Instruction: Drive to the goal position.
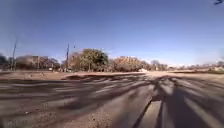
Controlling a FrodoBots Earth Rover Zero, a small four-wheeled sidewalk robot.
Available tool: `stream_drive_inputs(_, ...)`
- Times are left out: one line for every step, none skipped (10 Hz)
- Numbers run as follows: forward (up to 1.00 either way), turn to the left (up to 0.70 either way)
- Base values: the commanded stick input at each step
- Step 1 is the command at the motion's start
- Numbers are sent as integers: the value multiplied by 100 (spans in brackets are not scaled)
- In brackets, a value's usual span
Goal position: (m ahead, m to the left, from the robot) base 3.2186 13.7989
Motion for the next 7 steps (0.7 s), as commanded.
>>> stream_drive_inputs(50, 50)
stream_drive_inputs(50, 50)
stream_drive_inputs(50, 50)
stream_drive_inputs(50, 50)
stream_drive_inputs(50, 50)
stream_drive_inputs(50, 50)
stream_drive_inputs(50, 50)
